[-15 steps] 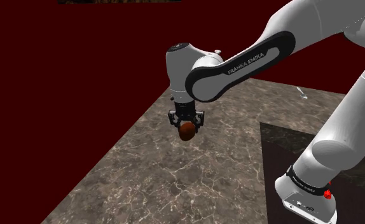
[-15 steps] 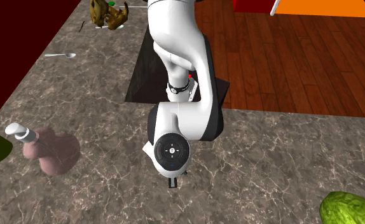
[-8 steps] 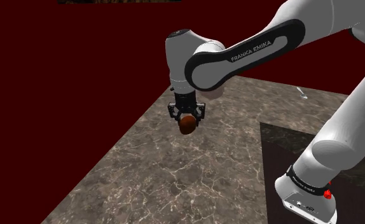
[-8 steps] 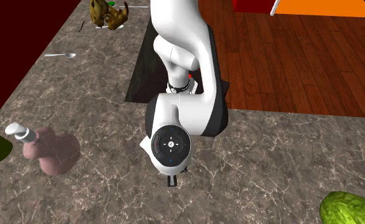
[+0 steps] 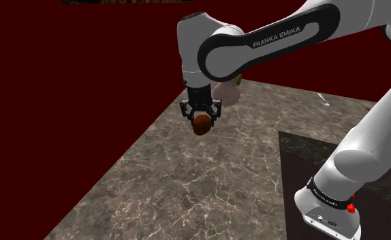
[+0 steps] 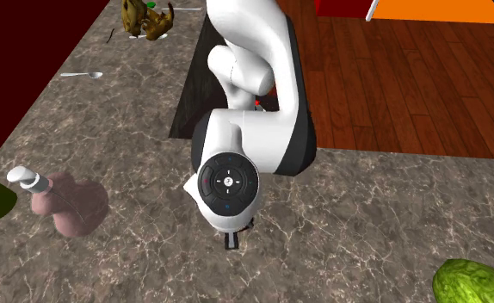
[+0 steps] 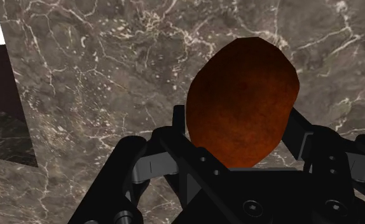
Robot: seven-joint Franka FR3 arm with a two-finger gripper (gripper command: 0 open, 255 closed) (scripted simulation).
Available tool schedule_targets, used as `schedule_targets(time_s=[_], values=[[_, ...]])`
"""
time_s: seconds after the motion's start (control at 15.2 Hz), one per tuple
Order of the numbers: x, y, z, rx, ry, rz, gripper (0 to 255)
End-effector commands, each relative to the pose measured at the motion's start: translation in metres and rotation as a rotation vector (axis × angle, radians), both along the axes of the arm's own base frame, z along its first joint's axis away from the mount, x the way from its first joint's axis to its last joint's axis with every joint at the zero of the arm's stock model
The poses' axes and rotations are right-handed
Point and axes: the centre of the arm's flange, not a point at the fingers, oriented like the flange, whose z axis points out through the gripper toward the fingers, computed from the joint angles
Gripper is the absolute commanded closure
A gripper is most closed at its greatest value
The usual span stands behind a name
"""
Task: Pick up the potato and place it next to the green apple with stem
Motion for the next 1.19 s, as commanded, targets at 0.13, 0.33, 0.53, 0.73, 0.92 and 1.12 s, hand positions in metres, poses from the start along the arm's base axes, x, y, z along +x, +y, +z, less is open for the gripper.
schedule_targets(time_s=[0.13,0.33,0.53,0.73,0.92,1.12], values=[[-0.001,0.0,0.021,0.0,0.0,0.0,255],[-0.001,0.0,0.037,0.0,0.0,0.0,255],[-0.001,0.0,0.053,0.0,0.0,0.0,255],[0.003,-0.026,0.056,0.0,0.0,0.0,255],[0.009,-0.065,0.056,0.0,0.0,0.0,255],[0.014,-0.104,0.056,0.0,0.0,0.0,255]])
